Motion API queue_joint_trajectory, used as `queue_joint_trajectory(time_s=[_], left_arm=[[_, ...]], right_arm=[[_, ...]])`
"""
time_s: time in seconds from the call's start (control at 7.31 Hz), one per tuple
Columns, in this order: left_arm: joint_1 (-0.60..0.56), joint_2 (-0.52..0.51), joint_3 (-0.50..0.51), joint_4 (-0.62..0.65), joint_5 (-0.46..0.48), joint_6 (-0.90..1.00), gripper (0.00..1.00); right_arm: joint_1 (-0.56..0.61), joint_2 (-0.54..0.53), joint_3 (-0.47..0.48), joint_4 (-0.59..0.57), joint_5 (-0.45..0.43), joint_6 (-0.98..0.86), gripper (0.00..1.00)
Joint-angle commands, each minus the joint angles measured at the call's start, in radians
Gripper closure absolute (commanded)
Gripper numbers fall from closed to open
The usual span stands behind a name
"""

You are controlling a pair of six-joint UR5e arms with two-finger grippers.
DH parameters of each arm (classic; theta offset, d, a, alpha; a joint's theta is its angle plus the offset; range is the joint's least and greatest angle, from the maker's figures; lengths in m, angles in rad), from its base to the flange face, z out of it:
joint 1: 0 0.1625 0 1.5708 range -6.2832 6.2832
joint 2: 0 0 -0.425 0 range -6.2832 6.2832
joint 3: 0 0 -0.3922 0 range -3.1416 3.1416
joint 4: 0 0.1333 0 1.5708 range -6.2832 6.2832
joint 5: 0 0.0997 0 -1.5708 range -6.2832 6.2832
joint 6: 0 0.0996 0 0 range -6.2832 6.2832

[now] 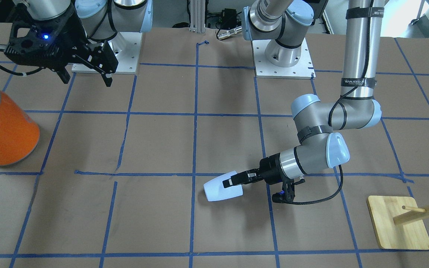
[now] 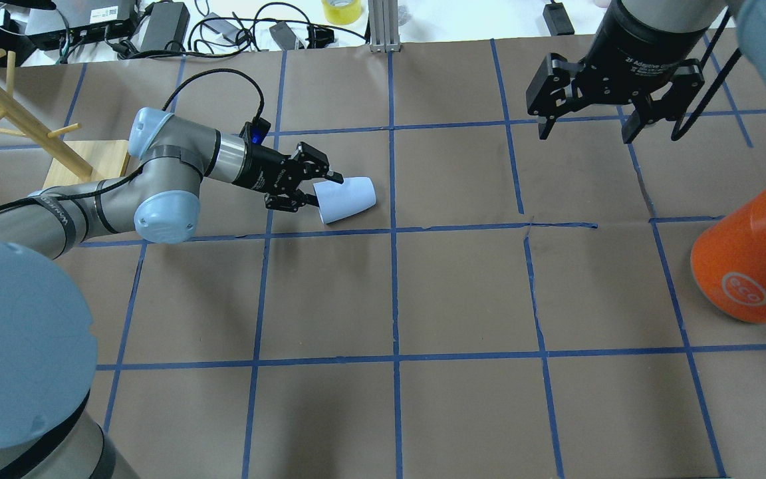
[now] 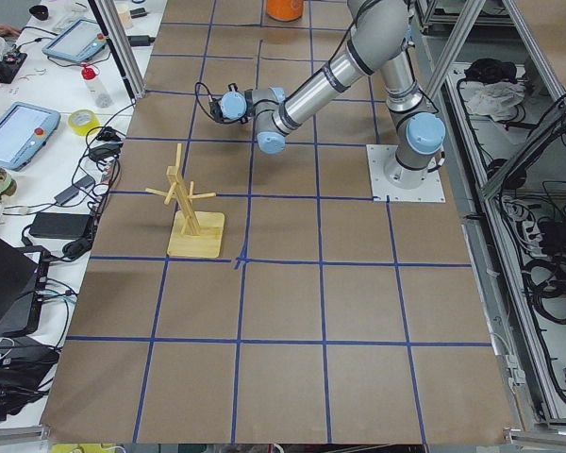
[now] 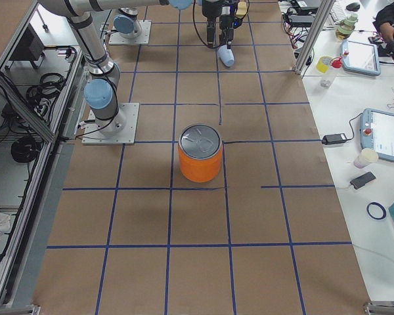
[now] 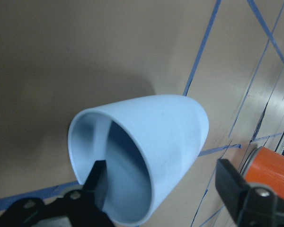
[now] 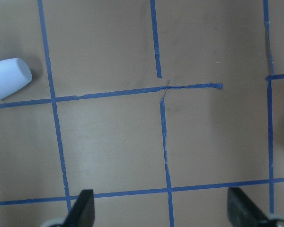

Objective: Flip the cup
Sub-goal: 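Reach the left gripper toward the lying cup's open rim, then grip the cup rim with the left gripper and tilt it upright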

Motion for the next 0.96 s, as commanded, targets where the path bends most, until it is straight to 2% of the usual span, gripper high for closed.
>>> queue_joint_trajectory(time_s=[0.0,0.14,0.27,0.41,0.68,0.82], left_arm=[[-0.002,-0.001,0.004,0.066,0.000,-0.088,0.52],[-0.002,-0.001,0.015,0.069,0.000,-0.095,0.69],[-0.002,-0.001,0.018,0.069,0.000,-0.096,0.94],[-0.002,0.002,0.021,0.069,0.000,-0.096,1.00],[-0.002,0.021,0.041,0.069,0.003,-0.129,1.00],[-0.013,0.042,0.077,0.074,0.004,-0.229,1.00]], right_arm=[[0.002,0.000,0.000,0.000,0.000,0.000,0.00],[0.003,0.000,0.000,0.000,0.000,0.000,0.00],[0.003,0.000,0.002,0.000,0.001,0.000,0.00],[0.003,0.000,0.006,0.000,0.000,0.000,0.00],[0.002,-0.006,0.015,0.000,0.000,0.000,0.00],[0.000,-0.009,0.023,0.000,0.000,0.000,0.00]])
